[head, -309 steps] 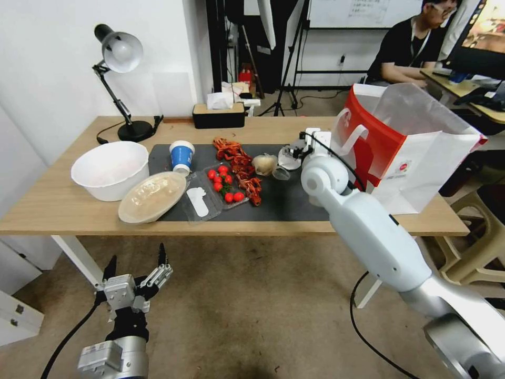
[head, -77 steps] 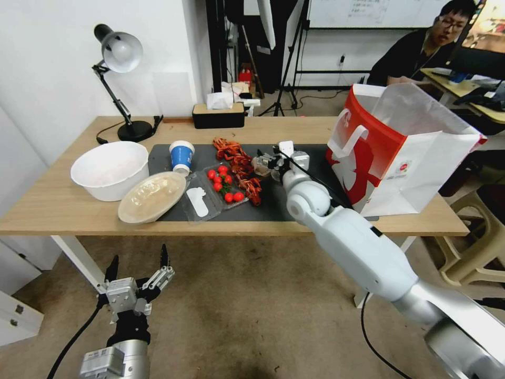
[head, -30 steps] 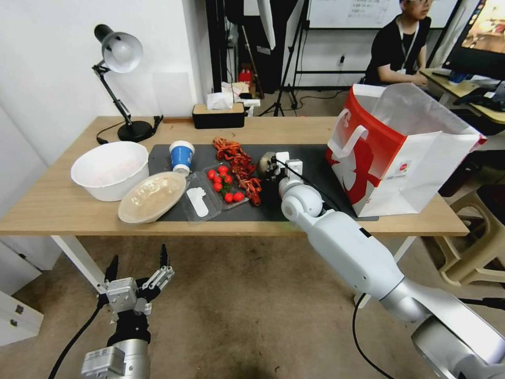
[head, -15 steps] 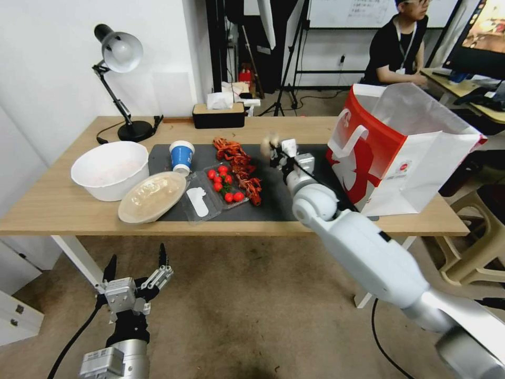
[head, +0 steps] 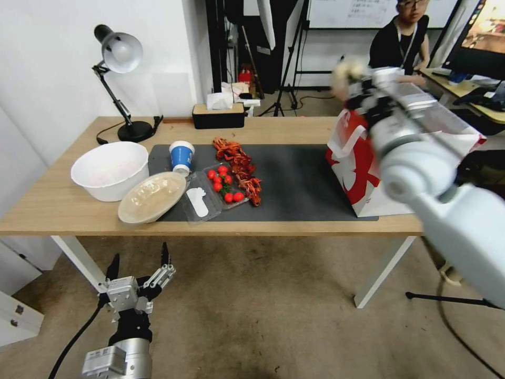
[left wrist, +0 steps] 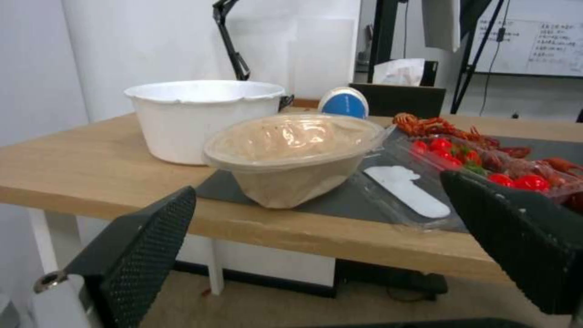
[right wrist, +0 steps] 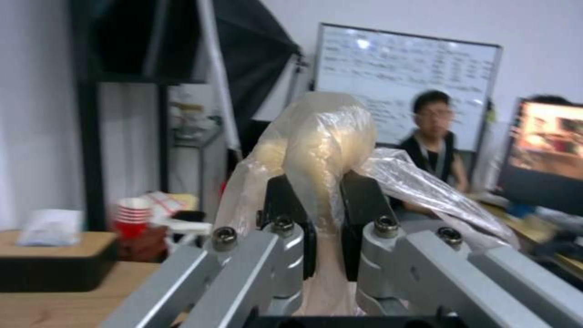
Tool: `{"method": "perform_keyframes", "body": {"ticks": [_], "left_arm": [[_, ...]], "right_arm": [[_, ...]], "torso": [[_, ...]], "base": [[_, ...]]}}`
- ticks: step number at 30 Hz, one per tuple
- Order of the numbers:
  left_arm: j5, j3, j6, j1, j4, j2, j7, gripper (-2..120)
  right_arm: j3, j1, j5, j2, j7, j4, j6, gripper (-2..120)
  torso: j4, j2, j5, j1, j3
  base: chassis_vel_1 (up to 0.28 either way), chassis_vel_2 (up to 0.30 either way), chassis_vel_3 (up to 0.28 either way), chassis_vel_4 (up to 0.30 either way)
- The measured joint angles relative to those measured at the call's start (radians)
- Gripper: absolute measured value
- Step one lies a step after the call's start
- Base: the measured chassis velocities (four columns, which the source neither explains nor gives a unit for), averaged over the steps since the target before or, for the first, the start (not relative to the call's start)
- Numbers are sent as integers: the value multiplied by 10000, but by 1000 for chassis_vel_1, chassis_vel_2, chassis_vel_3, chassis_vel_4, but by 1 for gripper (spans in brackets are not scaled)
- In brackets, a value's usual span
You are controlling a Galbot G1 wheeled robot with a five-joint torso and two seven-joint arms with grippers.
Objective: Pick up the trash from the table and place it into the takeout bag.
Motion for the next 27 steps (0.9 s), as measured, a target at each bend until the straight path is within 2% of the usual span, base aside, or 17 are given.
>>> {"method": "perform_keyframes", "body": {"ticks": [5, 12, 14, 15, 16, 17, 19, 20, 22, 23, 26, 27], "left_arm": [[57, 64, -7, 49, -30, 8, 11, 100], [216, 61, -172, 246, -37, 39, 76, 100], [216, 61, -172, 246, -37, 39, 76, 100], [231, 57, -180, 271, -61, 17, 102, 100], [242, 53, -180, 280, -69, 5, 111, 100], [242, 53, -180, 280, -69, 5, 111, 100], [259, 42, -180, 301, -69, 0, 116, 100], [259, 42, -180, 301, -69, 0, 116, 100], [260, 25, -181, 299, -74, -3, 116, 100], [260, 25, -181, 299, -74, -3, 116, 100], [258, 13, -181, 280, -113, -2, 116, 100], [258, 13, -181, 280, -113, -2, 116, 100]], "right_arm": [[606, -437, 332, -339, 48, -118, -386, 6], [850, -755, 144, -315, 58, -358, -350, 33], [850, -755, 144, -315, 58, -358, -350, 33], [853, -778, 72, -256, 57, -408, -346, 43], [852, -778, 53, -212, 56, -442, -345, 48], [852, -778, 53, -212, 56, -442, -345, 48], [818, -768, -6, -106, 55, -529, -340, 59], [818, -768, -6, -106, 55, -529, -340, 59], [756, -761, -61, -23, 51, -569, -329, 69], [756, -761, -61, -23, 51, -569, -329, 69], [687, -781, -77, 37, 47, -522, -324, 84], [687, -781, -77, 37, 47, -522, -324, 84]], "torso": [[1, 0, -3, 0, 0], [5, 0, -6, 0, 0], [5, 0, -6, 0, 0], [3, 0, -6, 0, 0], [3, 0, -5, 0, 0], [3, 0, -5, 0, 0], [4, 0, -6, 1, 0], [4, 0, -6, 1, 0], [4, 0, -5, 3, 0], [4, 0, -5, 3, 0], [3, 0, -6, 3, 0], [3, 0, -6, 3, 0]], "base": [[0, 0, 0, 0], [0, 0, 0, 0], [0, 0, 0, 0], [0, 0, 0, 0], [0, 0, 0, 0], [0, 0, 0, 0], [0, 0, 0, 0], [0, 0, 0, 0], [0, 0, 0, 0], [0, 0, 0, 0], [0, 0, 0, 0], [0, 0, 0, 0]]}}
